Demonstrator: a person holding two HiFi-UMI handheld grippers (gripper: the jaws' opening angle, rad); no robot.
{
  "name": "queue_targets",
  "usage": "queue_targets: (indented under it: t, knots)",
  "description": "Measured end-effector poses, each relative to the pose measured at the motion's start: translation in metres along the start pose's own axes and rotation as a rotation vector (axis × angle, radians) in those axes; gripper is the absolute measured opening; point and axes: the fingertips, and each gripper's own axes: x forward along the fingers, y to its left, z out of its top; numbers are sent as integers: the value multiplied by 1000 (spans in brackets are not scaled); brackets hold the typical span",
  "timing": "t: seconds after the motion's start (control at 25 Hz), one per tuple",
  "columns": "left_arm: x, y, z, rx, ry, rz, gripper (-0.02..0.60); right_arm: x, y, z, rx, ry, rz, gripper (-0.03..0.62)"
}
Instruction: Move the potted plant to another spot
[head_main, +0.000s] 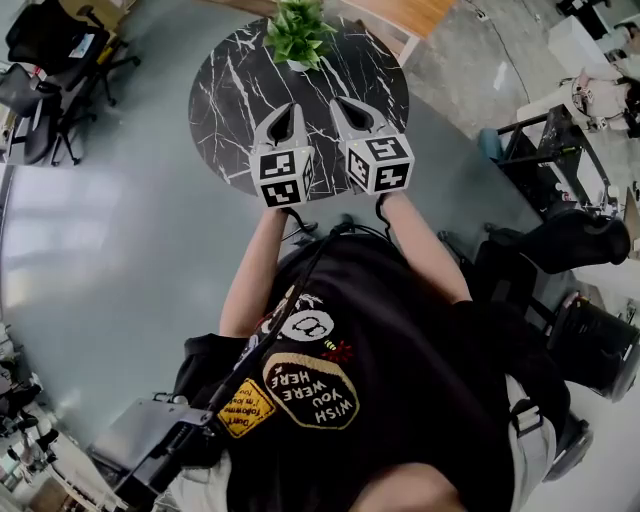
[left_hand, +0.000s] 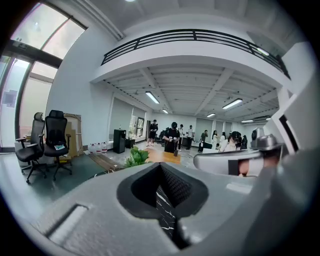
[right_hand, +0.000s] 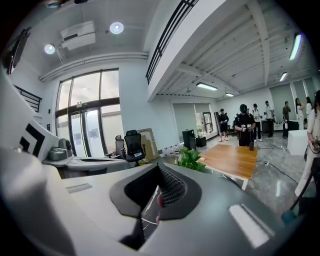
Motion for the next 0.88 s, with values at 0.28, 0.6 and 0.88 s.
queue_targets:
  t: [0.28,0.6,0.88]
  knots:
    - [6,16,-5,-6,13,-22,5,15,8,-4,33,-9,19,2]
    - [37,37,-34,1,50,-77,4,57,-6,-44,27,49,-3,3]
    - [101,65,-65,-31,47,-43,4,122,-63,-83,28,74,-17,3]
